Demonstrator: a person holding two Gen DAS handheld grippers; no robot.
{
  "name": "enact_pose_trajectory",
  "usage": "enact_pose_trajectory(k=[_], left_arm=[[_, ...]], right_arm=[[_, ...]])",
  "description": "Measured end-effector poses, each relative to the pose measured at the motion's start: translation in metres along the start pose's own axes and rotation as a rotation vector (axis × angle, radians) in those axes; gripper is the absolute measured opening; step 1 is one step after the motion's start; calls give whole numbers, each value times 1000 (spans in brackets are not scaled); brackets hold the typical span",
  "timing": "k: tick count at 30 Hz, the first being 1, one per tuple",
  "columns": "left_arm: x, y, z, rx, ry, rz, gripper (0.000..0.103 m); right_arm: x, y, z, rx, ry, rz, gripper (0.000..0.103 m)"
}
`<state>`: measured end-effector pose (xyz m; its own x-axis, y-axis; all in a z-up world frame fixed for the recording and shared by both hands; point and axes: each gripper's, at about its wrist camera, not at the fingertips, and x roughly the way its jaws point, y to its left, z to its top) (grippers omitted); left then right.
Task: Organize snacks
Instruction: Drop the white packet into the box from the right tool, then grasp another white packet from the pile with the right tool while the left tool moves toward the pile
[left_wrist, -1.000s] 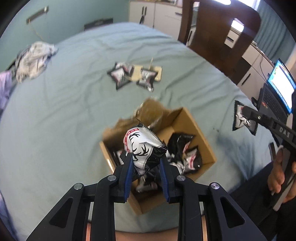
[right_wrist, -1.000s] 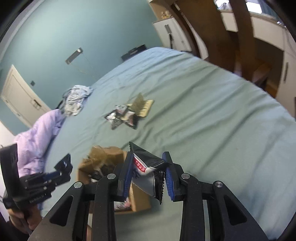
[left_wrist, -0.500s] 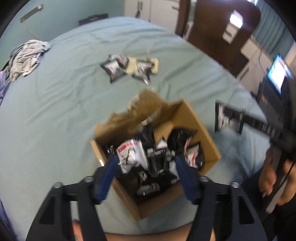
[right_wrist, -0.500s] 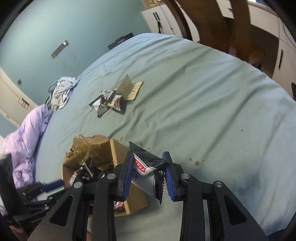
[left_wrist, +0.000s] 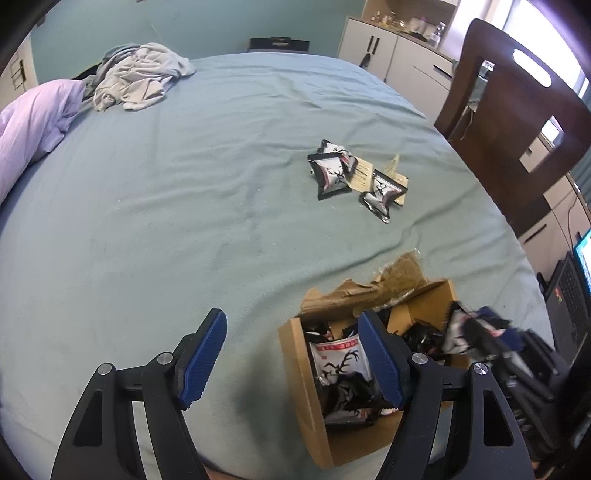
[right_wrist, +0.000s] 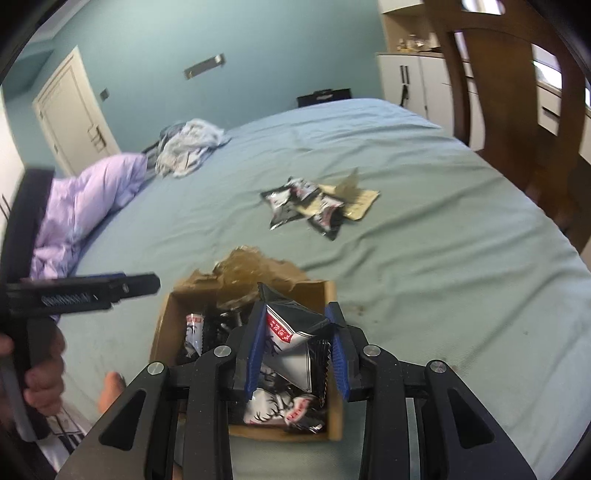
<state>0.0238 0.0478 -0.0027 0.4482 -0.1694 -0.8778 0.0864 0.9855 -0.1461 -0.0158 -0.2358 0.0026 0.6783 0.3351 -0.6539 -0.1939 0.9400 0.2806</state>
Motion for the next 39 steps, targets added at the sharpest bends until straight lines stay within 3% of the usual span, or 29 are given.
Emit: enact_pose_trajectory(k=[10,12,15,17,23,27,34,36,39], left_arm=[[8,-1,2,10,16,15,74],[8,-2,1,17,12,26,74],[8,-4,-2,29,13,45,74],[8,-5,-3,41,12,62,74],[-2,-12,-8,92,-28,101,74],[-4,-16,-11,122,-40,128,74],[-4,-19,-10,137,-41,131,74],[-4,-20,-10,142,-41,129,74],[-2,-25,-11,159,-35,133,74]], right_arm=[[34,-1,12,71,48,32,35],[29,-7,13,107,35,68,48],[11,-20,17,171,-43,54,65],[1,-27,17,202,-64,29,68],[-18,-39,18,230,11,-11,69],[-29,-39,30,163,55,-61,69],[-55,-40,41,19,48,-182,69],[-51,-46,33,48,53,-198,69],[-32,-53,27,126,134,-175,69]])
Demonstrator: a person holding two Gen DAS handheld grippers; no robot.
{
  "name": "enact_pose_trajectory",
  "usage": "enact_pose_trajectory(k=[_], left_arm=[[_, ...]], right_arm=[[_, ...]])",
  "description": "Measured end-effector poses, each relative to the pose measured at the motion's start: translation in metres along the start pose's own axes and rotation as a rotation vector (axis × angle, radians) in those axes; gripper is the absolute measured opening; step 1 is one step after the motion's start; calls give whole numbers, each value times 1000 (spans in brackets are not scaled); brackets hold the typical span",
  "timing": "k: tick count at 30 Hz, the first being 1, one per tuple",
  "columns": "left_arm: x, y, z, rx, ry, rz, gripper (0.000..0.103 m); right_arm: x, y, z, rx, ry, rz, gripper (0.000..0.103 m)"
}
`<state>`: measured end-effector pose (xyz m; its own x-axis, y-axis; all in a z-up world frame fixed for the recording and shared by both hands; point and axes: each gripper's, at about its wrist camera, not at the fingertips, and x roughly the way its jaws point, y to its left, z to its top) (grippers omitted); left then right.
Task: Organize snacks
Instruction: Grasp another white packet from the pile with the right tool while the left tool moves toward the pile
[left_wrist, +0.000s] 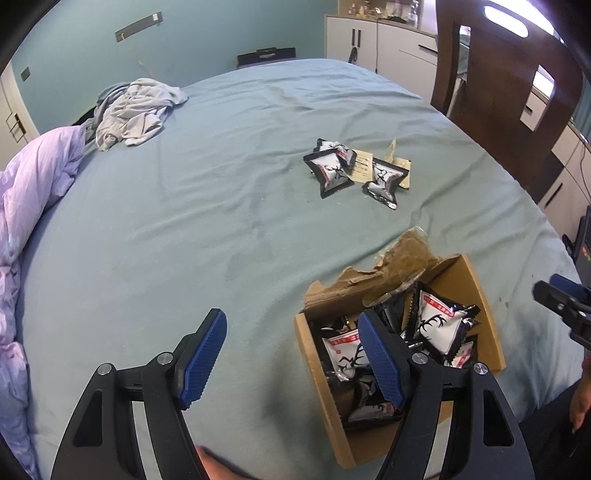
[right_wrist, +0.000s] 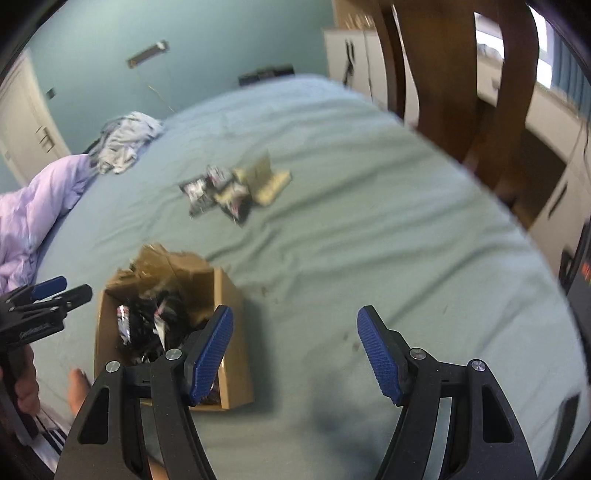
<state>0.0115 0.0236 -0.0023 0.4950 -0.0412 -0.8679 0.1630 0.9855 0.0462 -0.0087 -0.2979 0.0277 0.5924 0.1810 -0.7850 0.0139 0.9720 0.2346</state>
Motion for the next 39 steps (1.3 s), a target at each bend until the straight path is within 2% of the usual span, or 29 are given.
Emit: enact_pose_trajectory(k=[9,19,26,30,39], left_arm=[[-2,-14,2,44,4,-5,74],[2,-16,9,33,25,-47,75],[10,-14,11,14,63,-70,75],[13,-10,16,-18,77,-113,75],[23,0,20,-63,91,-126,76]], right_arm=[[23,21,11,-68,50,5,69],[53,13,35,-90,19,36,69],[95,27,68,-85,28,125,69],[134,36,88,-128,42,135,69],[208,54,130,-185,66,138,69]])
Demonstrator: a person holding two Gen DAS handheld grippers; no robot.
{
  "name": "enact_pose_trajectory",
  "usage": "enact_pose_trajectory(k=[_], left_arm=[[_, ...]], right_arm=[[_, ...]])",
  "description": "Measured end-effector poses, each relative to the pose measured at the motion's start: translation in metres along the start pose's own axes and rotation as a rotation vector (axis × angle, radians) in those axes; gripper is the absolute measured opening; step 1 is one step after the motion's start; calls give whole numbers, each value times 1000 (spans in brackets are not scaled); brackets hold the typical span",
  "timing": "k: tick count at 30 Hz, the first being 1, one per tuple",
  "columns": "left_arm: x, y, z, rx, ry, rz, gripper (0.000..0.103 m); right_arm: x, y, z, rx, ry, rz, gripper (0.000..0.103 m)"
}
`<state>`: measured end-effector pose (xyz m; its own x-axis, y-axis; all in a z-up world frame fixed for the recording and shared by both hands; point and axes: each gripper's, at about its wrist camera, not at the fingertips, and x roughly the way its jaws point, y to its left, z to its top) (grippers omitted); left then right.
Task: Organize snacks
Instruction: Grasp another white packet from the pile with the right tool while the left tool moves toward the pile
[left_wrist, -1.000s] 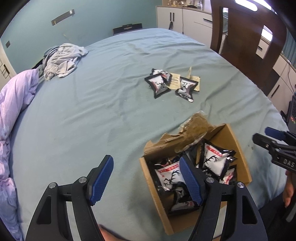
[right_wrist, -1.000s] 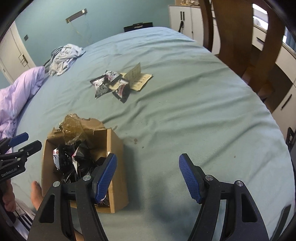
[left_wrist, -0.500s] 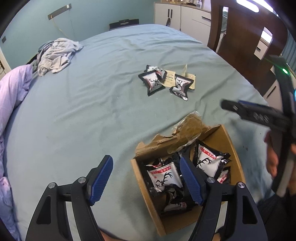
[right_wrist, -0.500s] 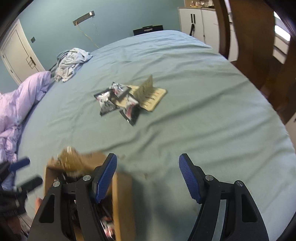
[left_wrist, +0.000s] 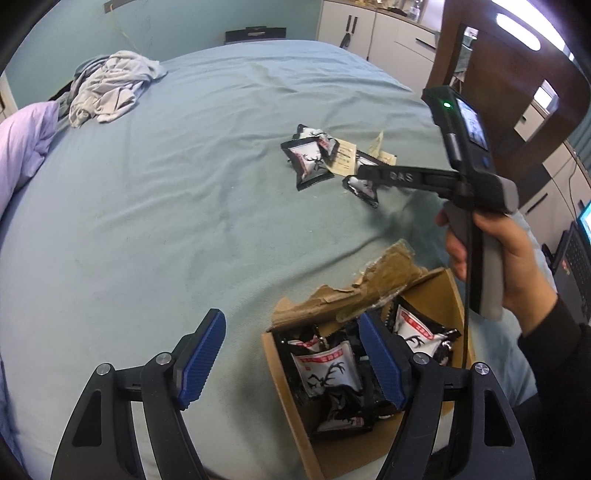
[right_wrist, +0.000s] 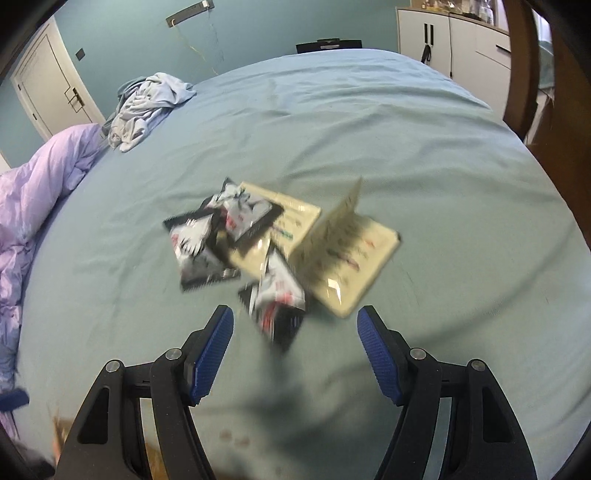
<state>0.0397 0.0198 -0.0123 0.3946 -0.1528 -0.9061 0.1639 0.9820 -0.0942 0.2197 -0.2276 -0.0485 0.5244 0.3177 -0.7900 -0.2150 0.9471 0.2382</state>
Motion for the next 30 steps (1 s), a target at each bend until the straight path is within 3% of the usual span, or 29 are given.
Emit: enact_pose_trajectory(k=[5,6,7,9,14,18,20,24,30], left_arm=[[3,5,2,-15,6,3,76],[3,6,2,-16,5,3,76],[3,6,3,-16,4,4,76],[3,5,3,-16,-3,7,76],[1,7,3,-26,-7,41,76],[-2,11,12,-67,14,-3,76],[-2,14,22,-102,7,11,76],[9,19,52,-182,20,23,76],[54,1,113,-170,61,33,80]], right_arm=[[28,7,8,3,24,34,67],[32,10,7,-15,26,18,47],[34,15,5,-46,19,-17,35],[31,20,3,-81,10,-41,32],[-2,24,-2,-75,-64,-31,28],[-49,28,-15,-68,-126,-24,28],[-70,29,-24,-49,-149,-14,28],[-121,23,-46,61,-190,3,28],[-172,15,-103,135,-211,-14,28]])
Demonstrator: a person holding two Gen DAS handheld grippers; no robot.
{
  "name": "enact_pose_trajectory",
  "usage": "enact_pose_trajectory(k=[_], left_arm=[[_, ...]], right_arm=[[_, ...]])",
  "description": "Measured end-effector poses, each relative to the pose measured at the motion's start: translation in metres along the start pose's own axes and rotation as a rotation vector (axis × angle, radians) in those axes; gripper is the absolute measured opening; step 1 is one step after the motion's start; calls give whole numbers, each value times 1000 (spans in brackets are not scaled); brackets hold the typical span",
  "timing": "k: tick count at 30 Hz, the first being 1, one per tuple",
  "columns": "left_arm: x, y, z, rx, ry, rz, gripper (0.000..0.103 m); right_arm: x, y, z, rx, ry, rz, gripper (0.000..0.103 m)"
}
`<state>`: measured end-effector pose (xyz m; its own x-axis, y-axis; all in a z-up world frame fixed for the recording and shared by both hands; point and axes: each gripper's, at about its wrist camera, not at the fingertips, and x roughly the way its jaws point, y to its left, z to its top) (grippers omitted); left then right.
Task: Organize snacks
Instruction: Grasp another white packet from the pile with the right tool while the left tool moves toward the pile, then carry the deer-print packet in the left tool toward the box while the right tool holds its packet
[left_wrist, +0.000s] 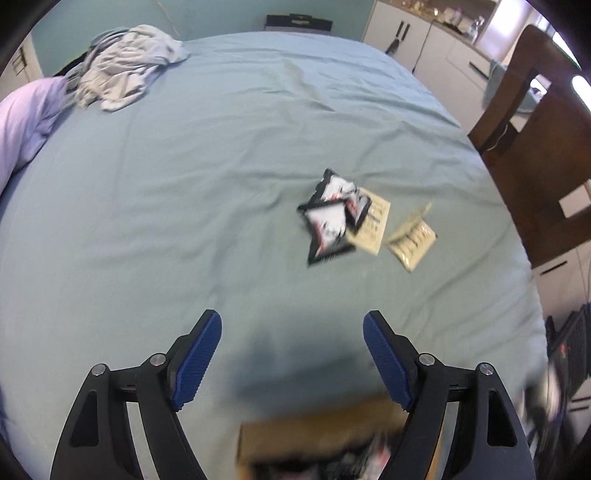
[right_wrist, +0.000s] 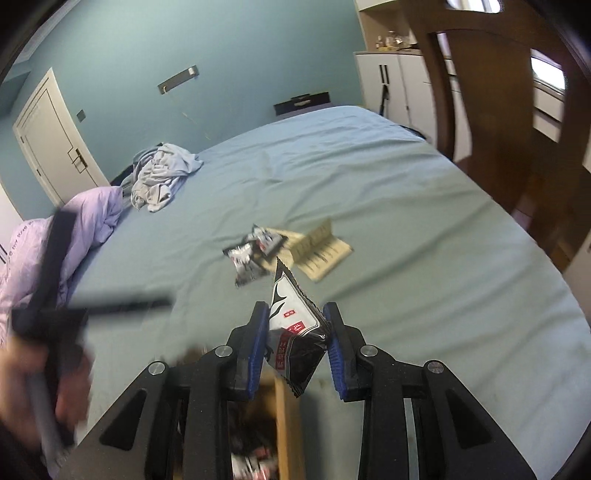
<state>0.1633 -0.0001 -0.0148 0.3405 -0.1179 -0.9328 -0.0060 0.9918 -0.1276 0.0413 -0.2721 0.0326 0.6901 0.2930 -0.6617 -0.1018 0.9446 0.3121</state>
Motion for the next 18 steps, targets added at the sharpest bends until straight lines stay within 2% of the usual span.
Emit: enact_pose_trajectory(k=[3,7,10,12,14,15,16,18], left_arm=[[33,-13,28,5,27,24,80],[87,-18,53,-48,124,66,80],[114,-16,63,-99,168,51,80],[121,-12,66,-137,164,49,78],[123,-6,67,-169,158,57,62],[122,-3,67,-175,149,69,43],[119,-1,68,-170,141,78,30],[111,6,66,-171,137,40,27]], right_arm=[[-21,-6,-27,34,5,-4,28],[-38,-20,-60,101,36,-2,28],[-32,-28,-68,148,88,13,28],[-22,-30,-65,161,114,30,28],[-15,-34,-59,172,129,42,28],[-10,-34,-58,176,138,51,28],[-8,-33,-56,175,144,52,28],[-3,-33,-54,167,158,40,28]])
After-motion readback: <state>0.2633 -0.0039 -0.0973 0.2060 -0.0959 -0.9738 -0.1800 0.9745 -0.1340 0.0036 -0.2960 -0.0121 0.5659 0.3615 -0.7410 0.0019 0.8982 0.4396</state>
